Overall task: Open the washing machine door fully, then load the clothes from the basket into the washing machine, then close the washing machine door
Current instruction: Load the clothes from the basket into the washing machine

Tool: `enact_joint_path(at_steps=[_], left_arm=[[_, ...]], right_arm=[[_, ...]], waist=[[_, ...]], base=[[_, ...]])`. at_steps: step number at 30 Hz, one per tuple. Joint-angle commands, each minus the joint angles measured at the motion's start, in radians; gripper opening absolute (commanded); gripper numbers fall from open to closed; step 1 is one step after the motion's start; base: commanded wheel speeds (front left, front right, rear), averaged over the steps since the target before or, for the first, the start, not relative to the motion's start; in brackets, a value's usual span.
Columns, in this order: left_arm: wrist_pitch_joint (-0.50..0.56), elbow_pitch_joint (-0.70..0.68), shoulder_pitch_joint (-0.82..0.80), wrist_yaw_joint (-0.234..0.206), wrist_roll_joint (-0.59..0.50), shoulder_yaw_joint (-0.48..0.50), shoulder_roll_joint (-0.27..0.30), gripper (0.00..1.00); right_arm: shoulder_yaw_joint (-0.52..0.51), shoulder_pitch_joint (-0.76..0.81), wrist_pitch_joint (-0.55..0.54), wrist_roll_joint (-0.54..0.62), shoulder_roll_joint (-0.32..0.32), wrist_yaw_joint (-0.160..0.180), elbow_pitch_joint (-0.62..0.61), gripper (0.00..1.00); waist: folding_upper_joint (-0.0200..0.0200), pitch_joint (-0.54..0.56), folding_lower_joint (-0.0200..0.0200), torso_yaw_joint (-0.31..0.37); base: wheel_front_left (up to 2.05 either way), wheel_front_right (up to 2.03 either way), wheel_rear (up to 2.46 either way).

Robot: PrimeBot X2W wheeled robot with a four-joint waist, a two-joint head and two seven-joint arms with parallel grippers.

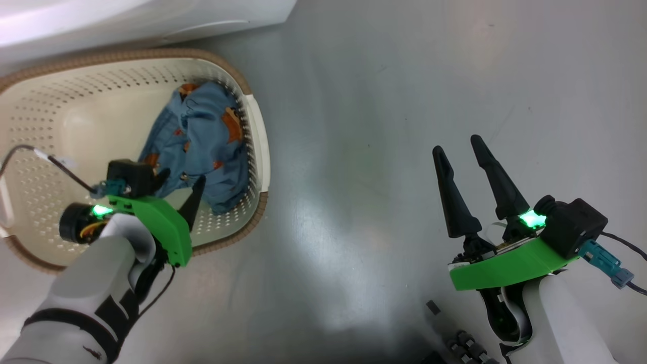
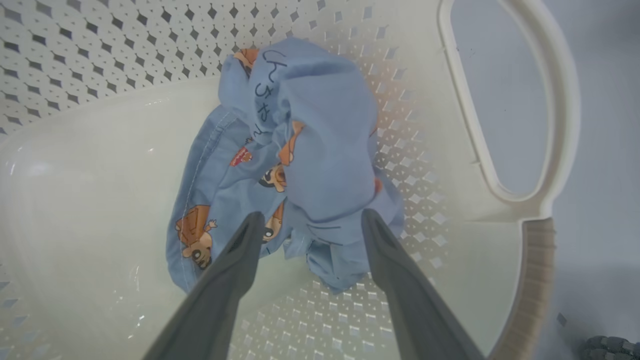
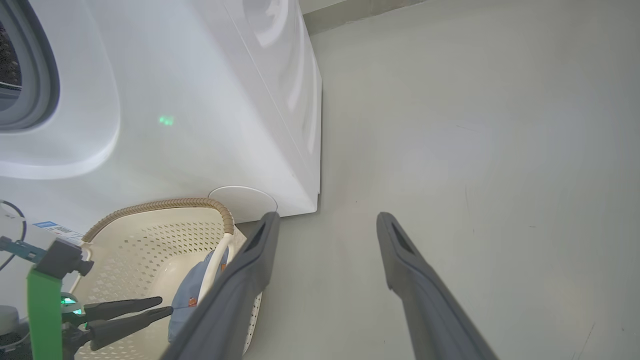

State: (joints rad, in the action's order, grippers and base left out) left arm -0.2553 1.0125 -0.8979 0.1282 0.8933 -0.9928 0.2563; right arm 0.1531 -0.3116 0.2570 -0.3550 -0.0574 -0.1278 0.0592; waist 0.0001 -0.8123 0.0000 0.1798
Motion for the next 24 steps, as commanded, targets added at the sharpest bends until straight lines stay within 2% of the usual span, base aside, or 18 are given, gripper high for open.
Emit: enact_joint_path(at_steps=[1, 17, 18, 20, 24], left_arm=[[-0.006, 0.000, -0.005, 0.003, 0.013, 0.006, 0.033, 1.00], [-0.006, -0.044, -0.063, 0.003, 0.128, -0.102, 0.064, 1.00], [-0.006, -0.048, -0.065, 0.003, 0.134, -0.108, 0.065, 0.60], [-0.006, -0.055, -0.067, 0.003, 0.147, -0.122, 0.068, 0.00], [-0.006, -0.076, -0.072, 0.003, 0.181, -0.127, 0.070, 0.00]], right_arm=[[0.027, 0.011, 0.005, -0.005, 0.007, -0.003, -0.024, 1.00], [0.042, 0.017, 0.005, -0.023, 0.007, -0.003, -0.040, 1.00], [0.043, 0.018, 0.005, -0.023, 0.007, -0.003, -0.041, 1.00], [0.041, 0.019, 0.005, -0.023, 0.007, -0.003, -0.042, 1.00], [0.035, 0.020, 0.005, -0.021, 0.007, -0.003, -0.045, 1.00]], waist=[[-0.0001, -0.014, 0.0000, 0.010], [-0.0001, -0.036, 0.0000, 0.047], [-0.0001, -0.036, 0.0000, 0.049], [-0.0001, -0.036, 0.0000, 0.051], [-0.0001, -0.035, 0.0000, 0.051]], base=[[0.00, 0.00, 0.00], [0.00, 0.00, 0.00], [0.00, 0.00, 0.00], [0.00, 0.00, 0.00], [0.00, 0.00, 0.00]])
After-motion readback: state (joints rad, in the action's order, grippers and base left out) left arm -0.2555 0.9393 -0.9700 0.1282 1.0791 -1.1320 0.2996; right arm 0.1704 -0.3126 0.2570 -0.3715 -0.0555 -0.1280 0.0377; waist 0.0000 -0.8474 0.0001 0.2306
